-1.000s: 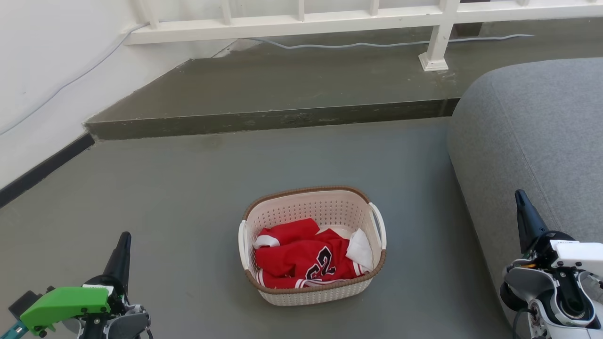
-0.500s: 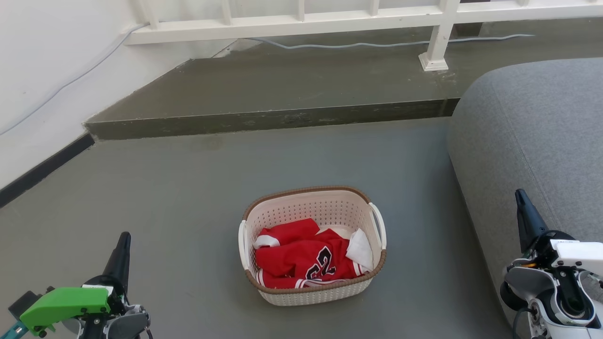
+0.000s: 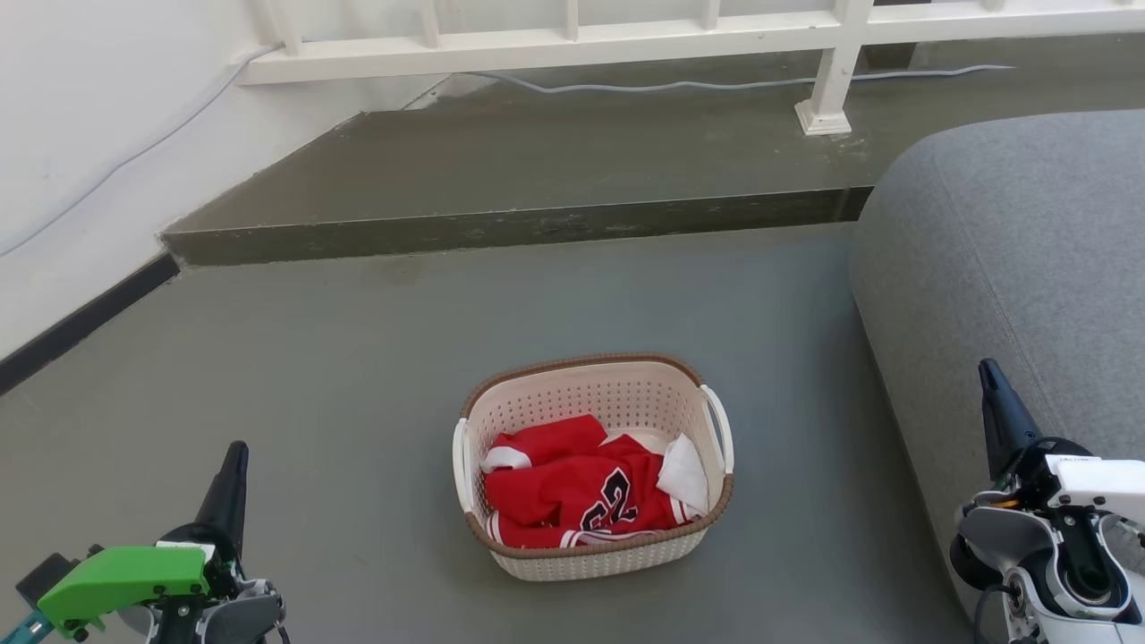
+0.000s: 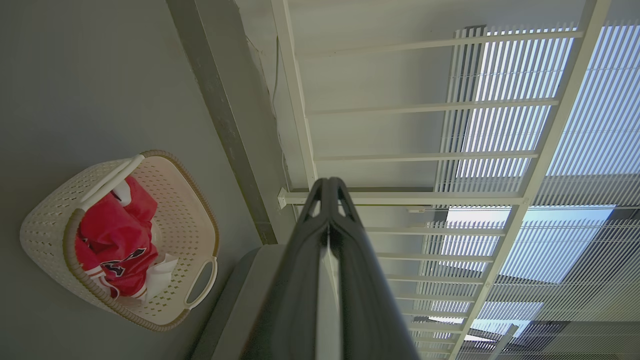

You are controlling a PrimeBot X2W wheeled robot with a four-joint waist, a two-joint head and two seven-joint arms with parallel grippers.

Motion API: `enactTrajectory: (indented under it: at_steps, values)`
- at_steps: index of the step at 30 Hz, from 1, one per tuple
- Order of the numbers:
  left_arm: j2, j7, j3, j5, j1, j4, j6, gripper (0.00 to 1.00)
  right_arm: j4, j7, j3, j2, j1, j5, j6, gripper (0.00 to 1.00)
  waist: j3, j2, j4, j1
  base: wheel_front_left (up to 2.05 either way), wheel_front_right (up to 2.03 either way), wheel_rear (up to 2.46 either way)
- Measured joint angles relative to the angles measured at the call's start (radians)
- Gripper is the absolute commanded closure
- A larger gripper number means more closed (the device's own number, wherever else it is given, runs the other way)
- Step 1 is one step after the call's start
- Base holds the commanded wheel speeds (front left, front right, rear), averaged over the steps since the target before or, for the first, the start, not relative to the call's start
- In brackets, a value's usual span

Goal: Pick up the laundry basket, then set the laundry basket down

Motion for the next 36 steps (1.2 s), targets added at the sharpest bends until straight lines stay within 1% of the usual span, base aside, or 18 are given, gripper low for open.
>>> enactTrajectory:
  at_steps: [14,36]
  values:
    - [0.0,0.002,0.001,0.0,0.0,0.002,0.0,1.0,0.0,0.0,-0.001,0.0,0.0,0.0,0.007,1.0,0.0,0.0,0.0,0.0,0.0,0.0,0.0]
    - [0.0,0.002,0.003,0.0,-0.001,0.002,-0.002,1.0,-0.001,0.0,-0.002,0.001,0.0,0.0,0.008,1.0,0.0,0.0,0.0,0.0,0.0,0.0,0.0]
